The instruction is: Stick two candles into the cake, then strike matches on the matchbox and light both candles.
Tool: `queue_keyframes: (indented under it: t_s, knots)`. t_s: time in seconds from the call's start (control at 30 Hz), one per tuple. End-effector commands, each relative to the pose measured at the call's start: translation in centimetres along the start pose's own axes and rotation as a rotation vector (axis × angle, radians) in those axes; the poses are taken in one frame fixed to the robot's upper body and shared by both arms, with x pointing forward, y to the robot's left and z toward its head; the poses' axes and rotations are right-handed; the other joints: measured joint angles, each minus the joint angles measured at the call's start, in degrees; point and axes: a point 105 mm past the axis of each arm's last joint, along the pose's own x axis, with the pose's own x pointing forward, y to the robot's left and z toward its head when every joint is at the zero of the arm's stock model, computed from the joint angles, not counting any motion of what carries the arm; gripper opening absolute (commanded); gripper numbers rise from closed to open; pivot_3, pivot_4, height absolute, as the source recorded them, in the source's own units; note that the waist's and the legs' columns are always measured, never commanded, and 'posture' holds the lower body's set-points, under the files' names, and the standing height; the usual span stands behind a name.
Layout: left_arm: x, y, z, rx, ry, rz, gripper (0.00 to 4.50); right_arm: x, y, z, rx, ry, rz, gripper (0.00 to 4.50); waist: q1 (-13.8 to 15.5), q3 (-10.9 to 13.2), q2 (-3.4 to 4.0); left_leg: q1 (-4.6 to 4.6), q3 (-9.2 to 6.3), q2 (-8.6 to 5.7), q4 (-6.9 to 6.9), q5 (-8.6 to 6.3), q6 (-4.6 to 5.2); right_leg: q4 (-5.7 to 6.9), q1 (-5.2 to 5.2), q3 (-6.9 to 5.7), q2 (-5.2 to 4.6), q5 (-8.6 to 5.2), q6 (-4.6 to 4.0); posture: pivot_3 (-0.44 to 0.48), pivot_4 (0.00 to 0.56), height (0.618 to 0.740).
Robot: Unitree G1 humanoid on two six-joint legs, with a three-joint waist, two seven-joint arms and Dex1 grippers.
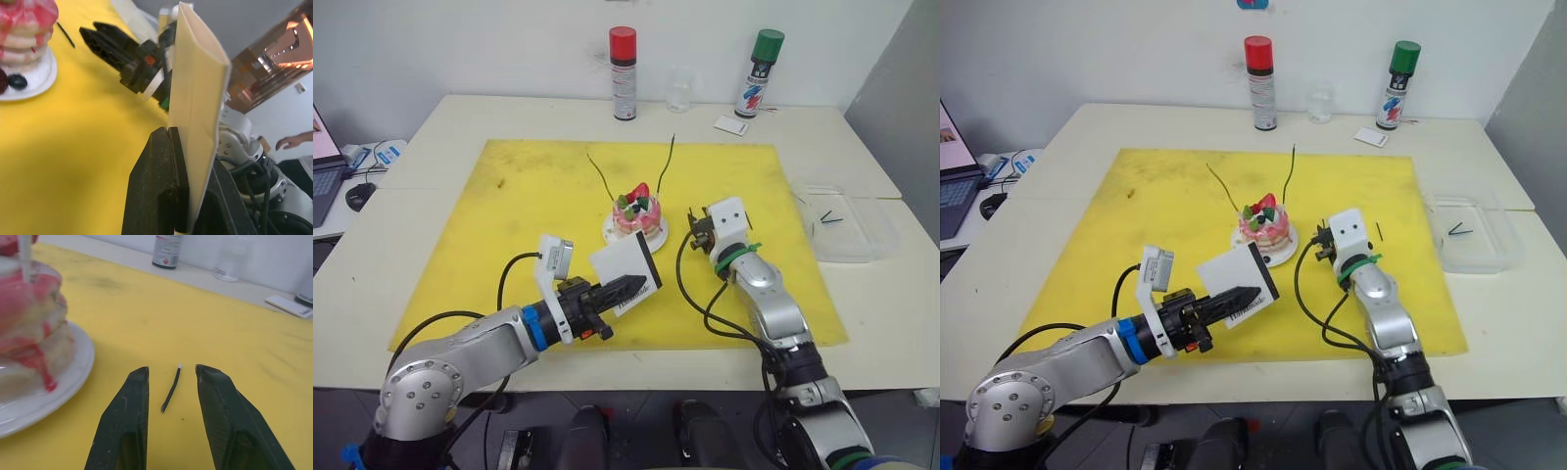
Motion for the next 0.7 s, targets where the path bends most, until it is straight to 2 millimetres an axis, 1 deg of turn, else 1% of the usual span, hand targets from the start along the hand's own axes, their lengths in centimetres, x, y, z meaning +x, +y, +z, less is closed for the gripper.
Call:
queue_keyframes:
  t_s: [0.03, 0.1, 0.23, 0.47, 0.7]
  knots:
    - [0.0, -0.8, 0.4, 0.034, -0.021, -0.016, 0.00, 0.7, 0.3, 0.7, 0.014, -0.031, -0.017, 1.54, -0.01, 0.00, 0.00, 0.00, -0.01, 0.00, -0.01, 0.00, 0.00, 0.00, 0.00, -0.01, 0.00, 0.01, -0.02, 0.000, 0.150, 0.740]
    - [0.0, -0.7, 0.4, 0.038, -0.020, -0.016, 0.00, 1.2, 0.7, 0.6, 0.031, -0.018, -0.022, 1.54, -0.11, 0.00, 0.00, 0.00, -0.02, 0.01, -0.02, 0.00, 0.00, 0.00, 0.00, -0.02, 0.01, 0.02, -0.03, 0.000, 0.150, 0.740]
    - [0.1, -0.7, 1.0, 0.046, -0.040, -0.014, 0.00, 1.8, 0.4, 0.2, 0.037, 0.013, -0.084, 1.54, -0.09, 0.00, 0.00, 0.00, -0.03, 0.00, -0.02, 0.00, 0.00, 0.00, 0.00, -0.03, 0.01, 0.03, -0.05, 0.000, 0.150, 0.740]
    - [0.2, -1.0, 1.5, 0.052, -0.062, -0.018, 0.00, 2.8, 0.8, 0.0, 0.040, 0.044, -0.126, 1.54, -0.14, 0.00, 0.00, 0.00, -0.05, 0.01, 0.00, 0.01, 0.02, 0.00, 0.03, -0.05, 0.01, 0.03, -0.03, 0.000, 0.150, 0.740]
    - [0.3, -1.2, 1.7, 0.058, -0.073, -0.018, 0.00, 3.6, 0.4, -1.2, 0.082, 0.118, -0.176, 1.54, -0.23, 0.00, 0.00, 0.00, -0.07, 0.01, 0.00, 0.01, 0.03, 0.00, 0.05, -0.06, 0.01, 0.04, -0.02, 0.000, 0.150, 0.740]
